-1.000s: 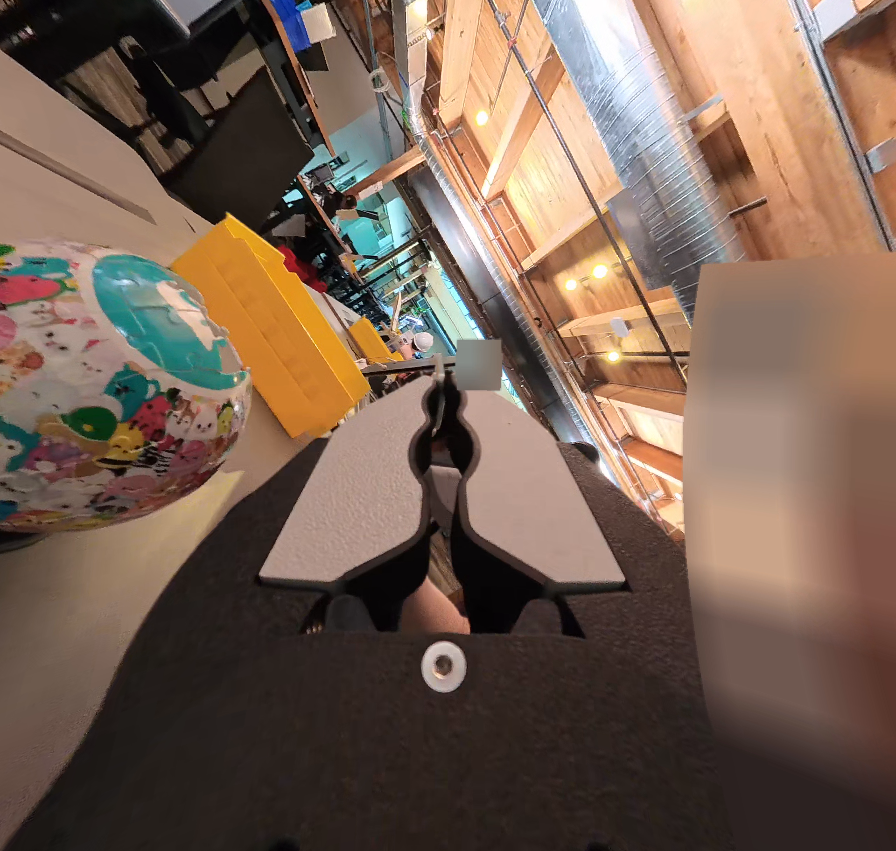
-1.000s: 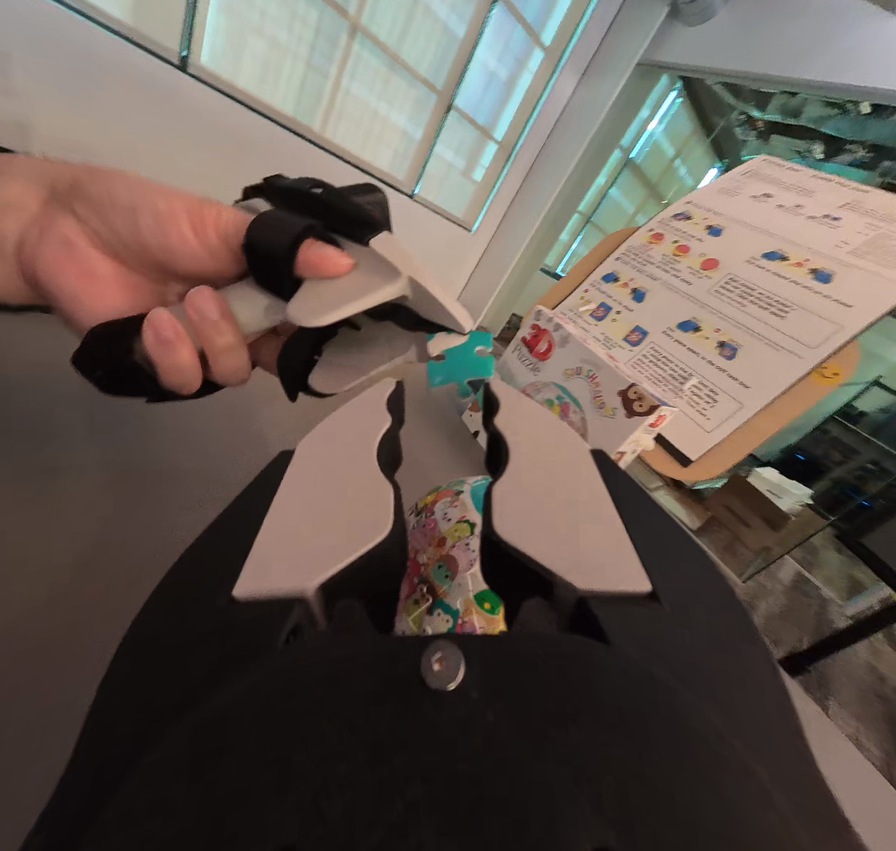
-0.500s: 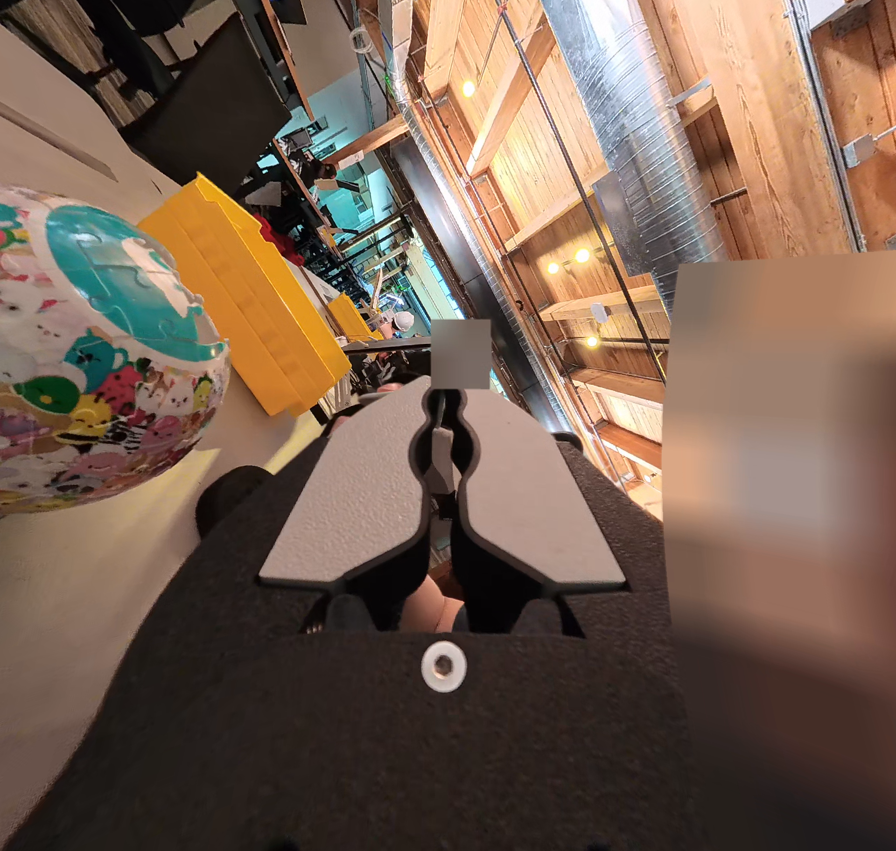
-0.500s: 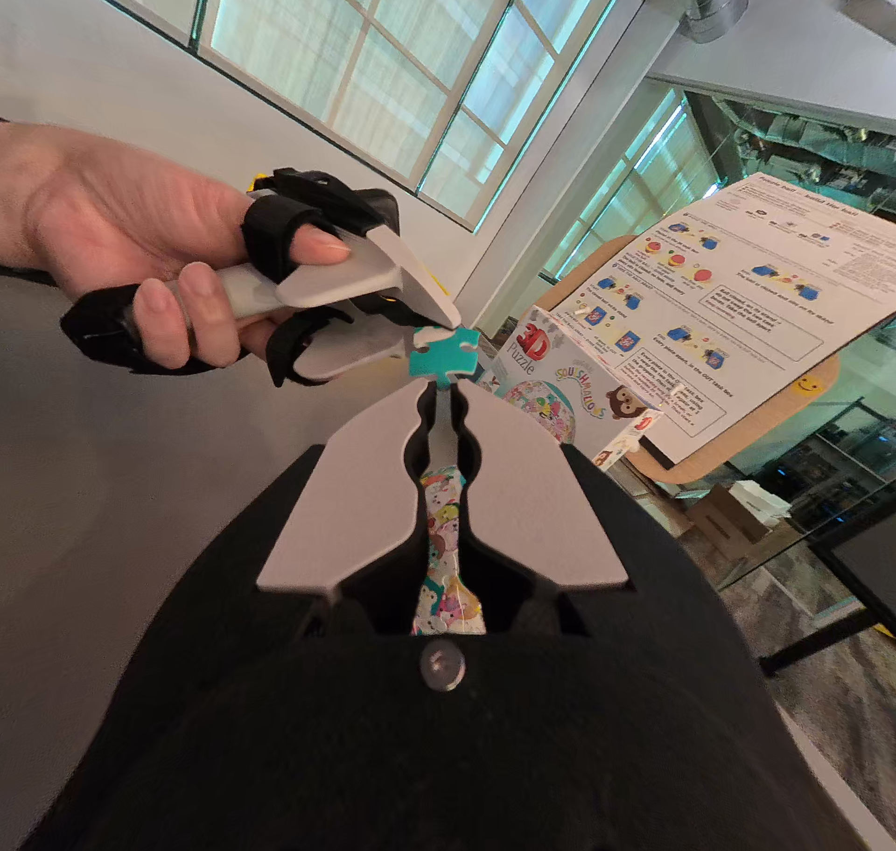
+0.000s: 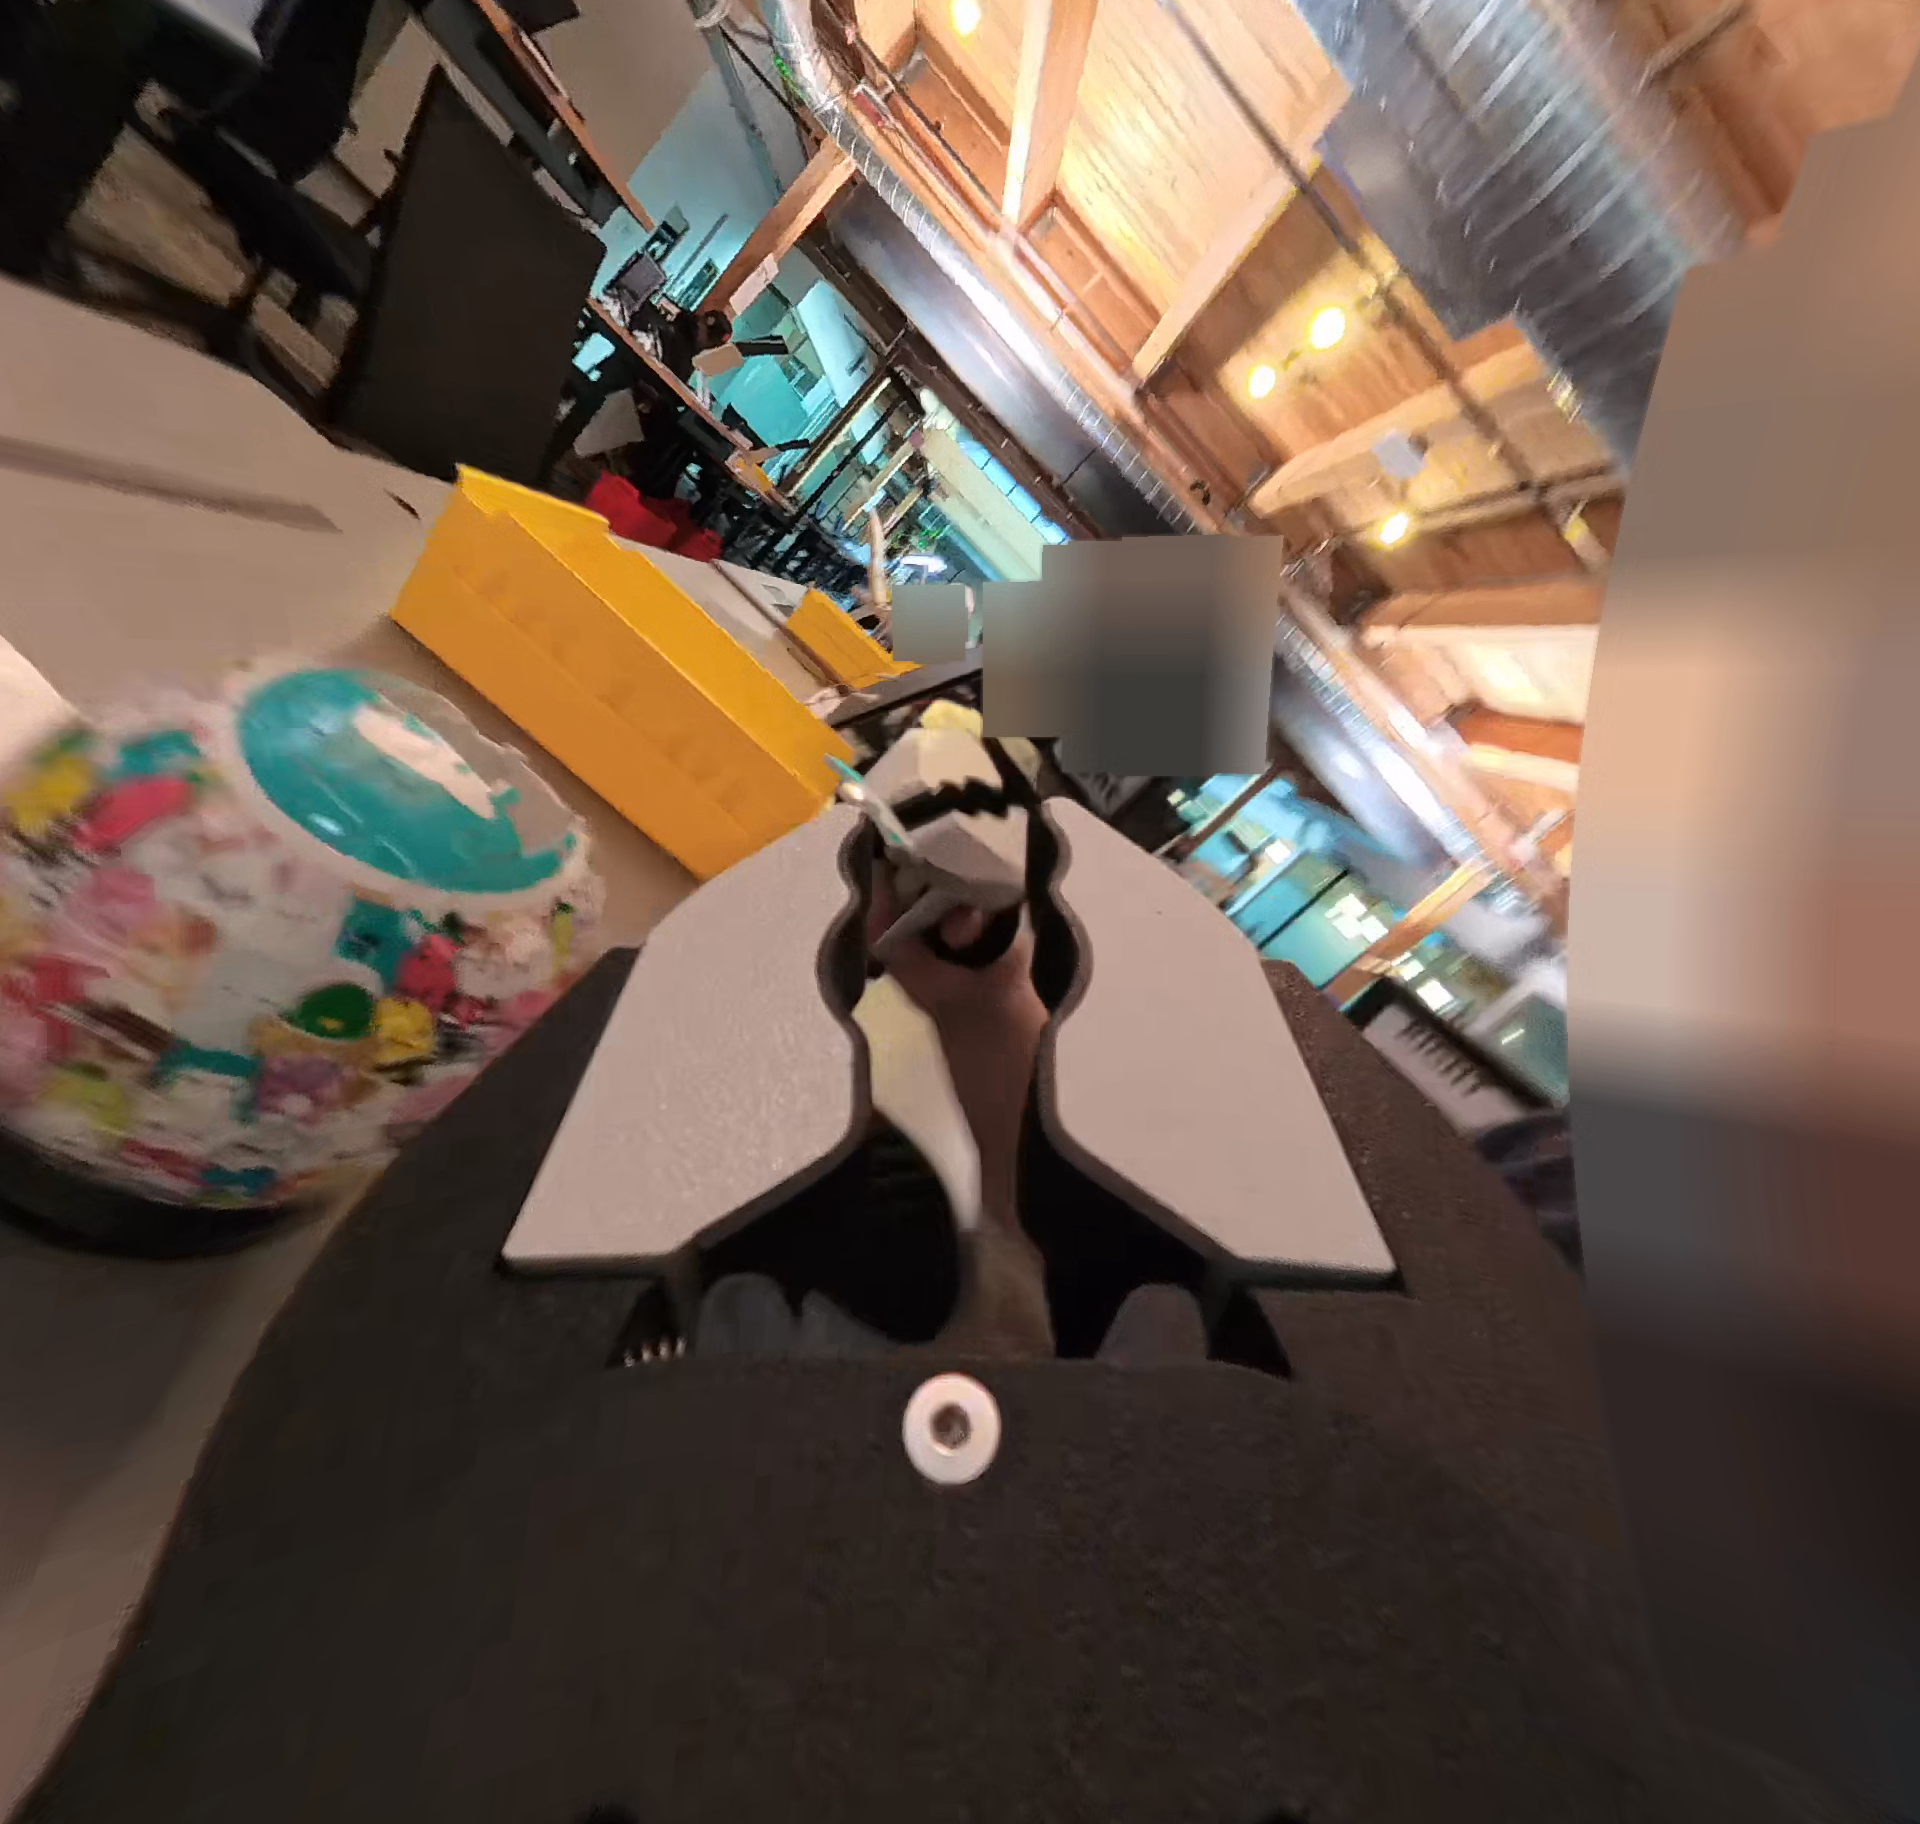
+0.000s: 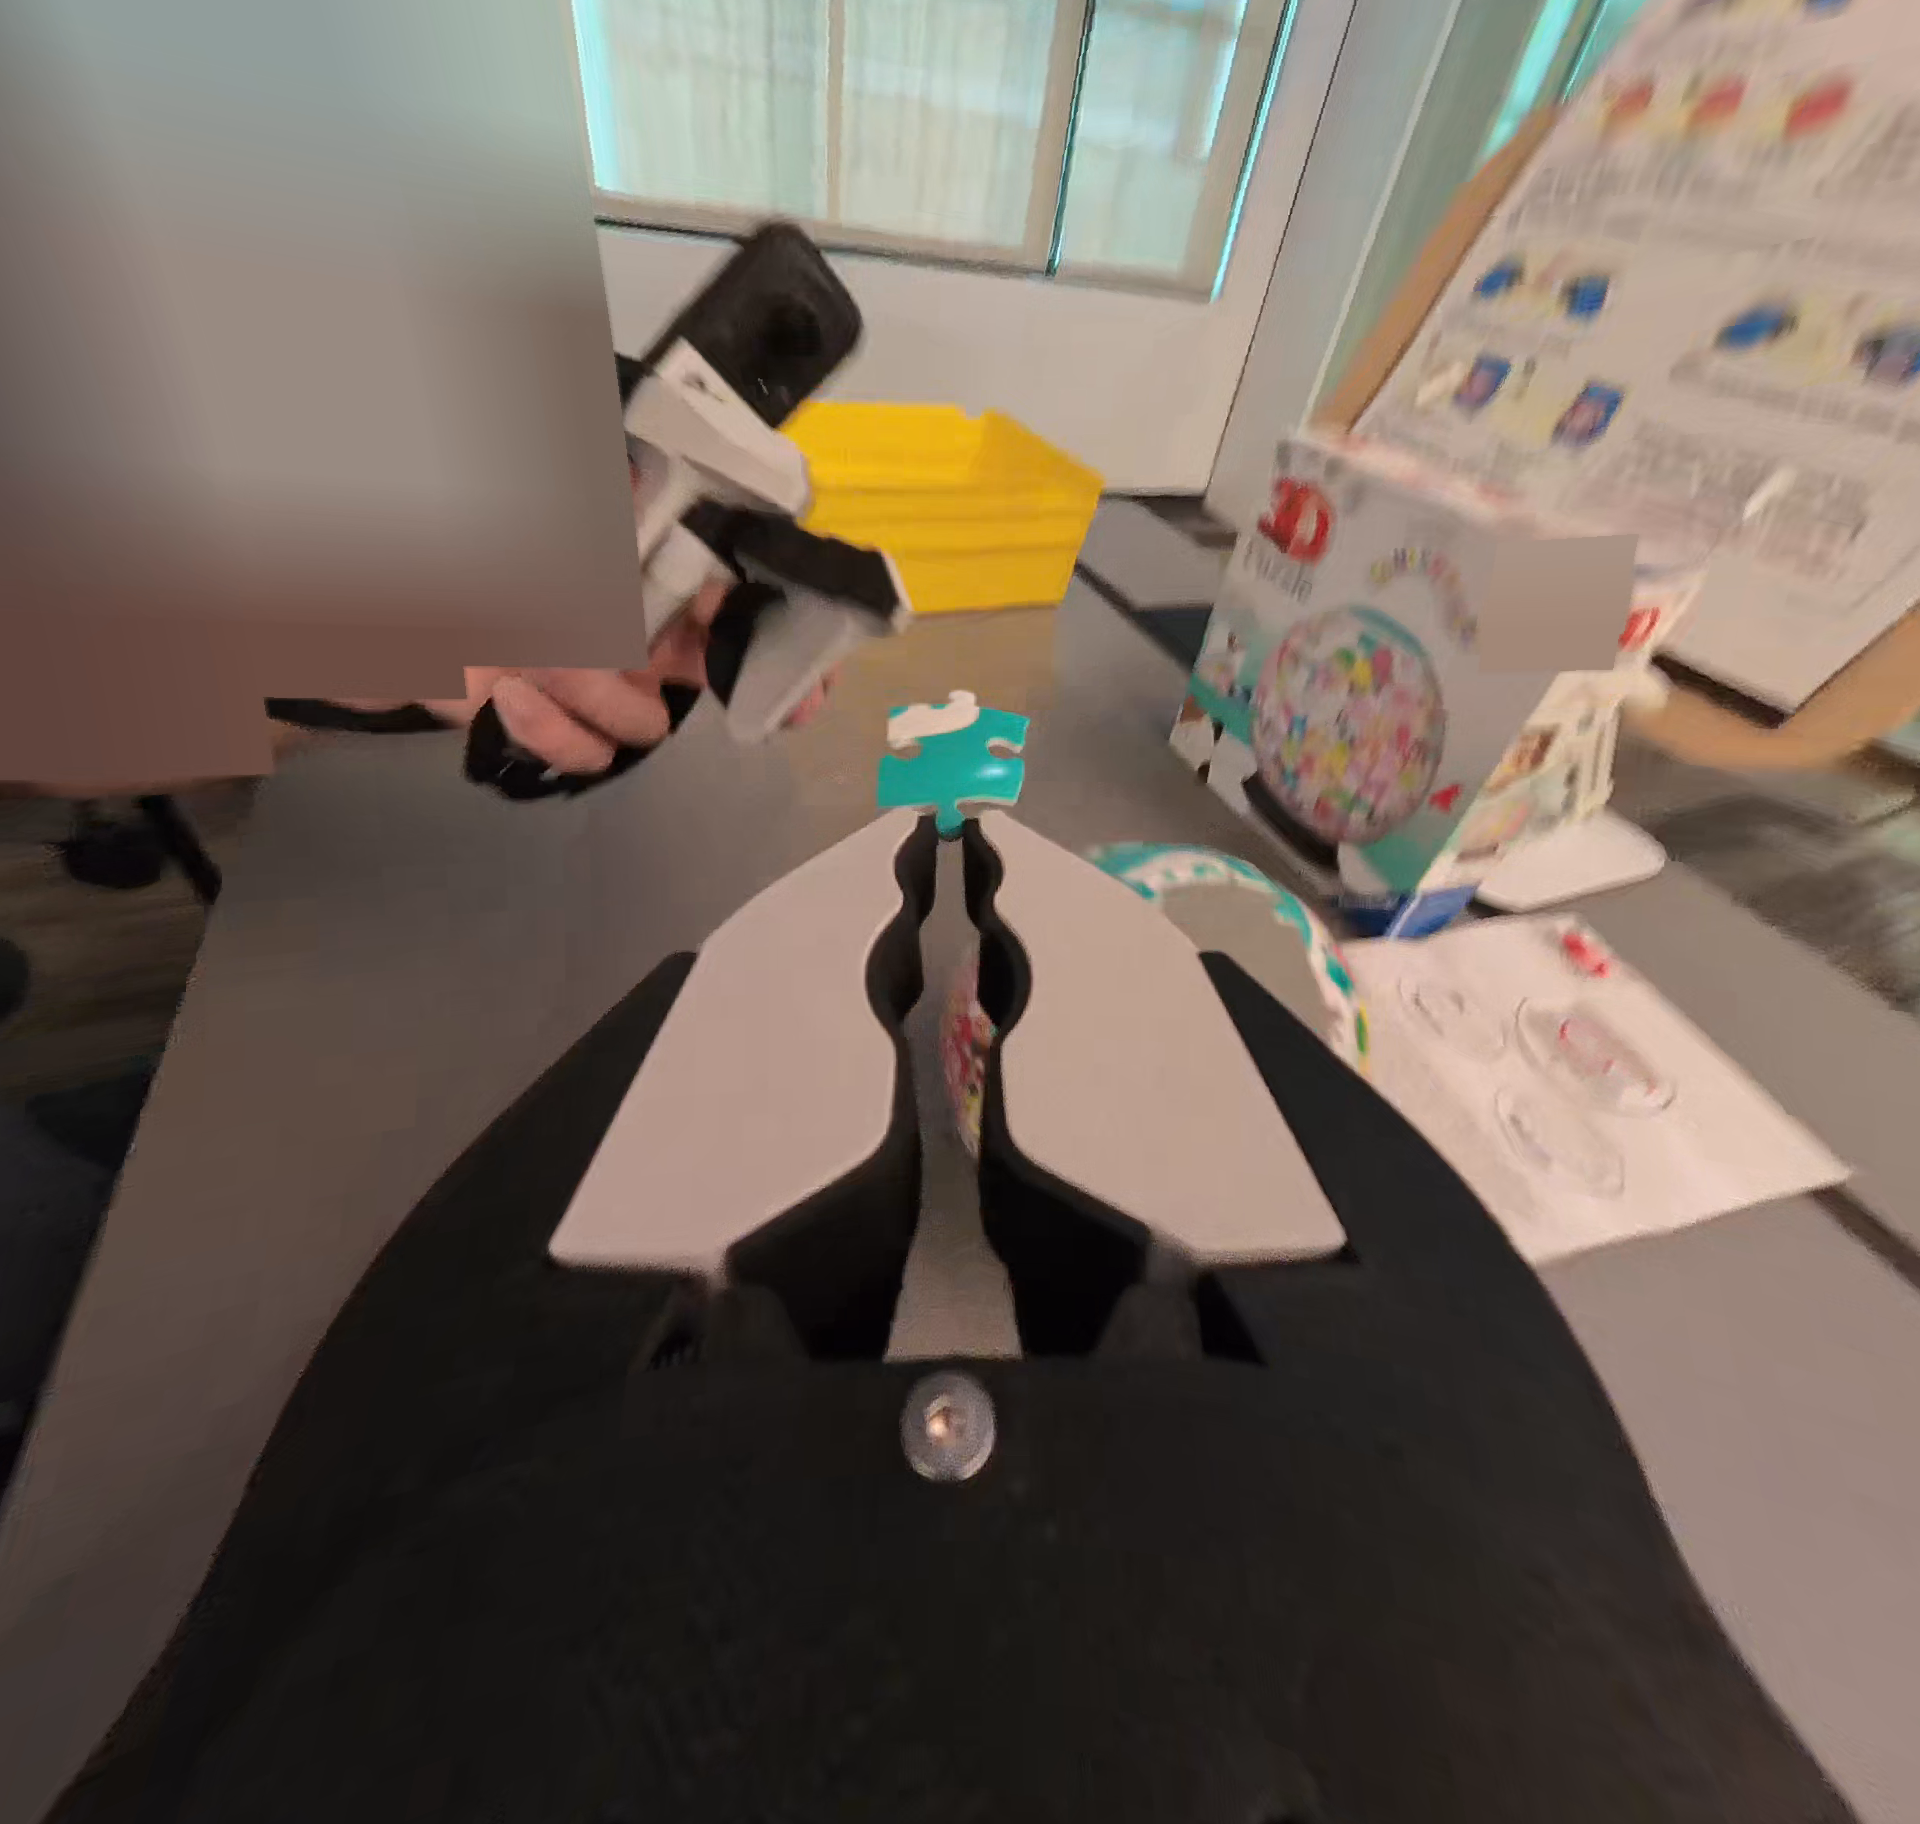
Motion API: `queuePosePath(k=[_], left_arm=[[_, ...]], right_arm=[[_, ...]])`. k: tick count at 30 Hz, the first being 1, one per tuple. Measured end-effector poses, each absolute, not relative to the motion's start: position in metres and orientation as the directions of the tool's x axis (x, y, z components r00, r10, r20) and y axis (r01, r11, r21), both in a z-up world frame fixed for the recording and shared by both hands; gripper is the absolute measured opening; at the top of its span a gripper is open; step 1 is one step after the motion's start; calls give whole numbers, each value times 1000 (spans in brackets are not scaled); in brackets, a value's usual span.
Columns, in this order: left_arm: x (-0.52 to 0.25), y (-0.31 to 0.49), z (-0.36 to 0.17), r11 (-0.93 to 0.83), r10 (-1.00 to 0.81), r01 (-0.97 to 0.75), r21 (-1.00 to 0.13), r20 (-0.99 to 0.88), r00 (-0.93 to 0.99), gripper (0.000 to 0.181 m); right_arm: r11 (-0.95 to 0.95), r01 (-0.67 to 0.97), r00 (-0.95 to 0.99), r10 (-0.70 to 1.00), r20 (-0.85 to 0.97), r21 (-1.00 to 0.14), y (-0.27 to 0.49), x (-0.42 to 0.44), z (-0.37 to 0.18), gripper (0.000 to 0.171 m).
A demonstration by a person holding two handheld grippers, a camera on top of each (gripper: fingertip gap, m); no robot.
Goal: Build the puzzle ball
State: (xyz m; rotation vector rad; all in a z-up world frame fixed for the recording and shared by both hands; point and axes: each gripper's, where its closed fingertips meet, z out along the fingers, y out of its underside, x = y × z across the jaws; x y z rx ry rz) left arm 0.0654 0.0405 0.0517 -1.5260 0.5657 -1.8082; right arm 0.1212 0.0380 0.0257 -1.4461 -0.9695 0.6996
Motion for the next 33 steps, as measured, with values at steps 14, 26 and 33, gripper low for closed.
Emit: queuePosePath(k=[14, 26, 33], left_arm=[[71, 91, 47, 21, -992, -92, -996, -9, -126, 36], [92, 106, 18, 255, -923, -170, -952, -187, -337, 44], [98, 106, 7, 259, -903, -176, -950, -174, -394, 44]], right_arm=[[-190, 363, 360, 932, -51, -912, 113, 147, -2, 6], [-244, 422, 289, 949, -125, -873, 125, 138, -5, 6], [-306, 433, 309, 934, -179, -848, 126, 144, -17, 6]])
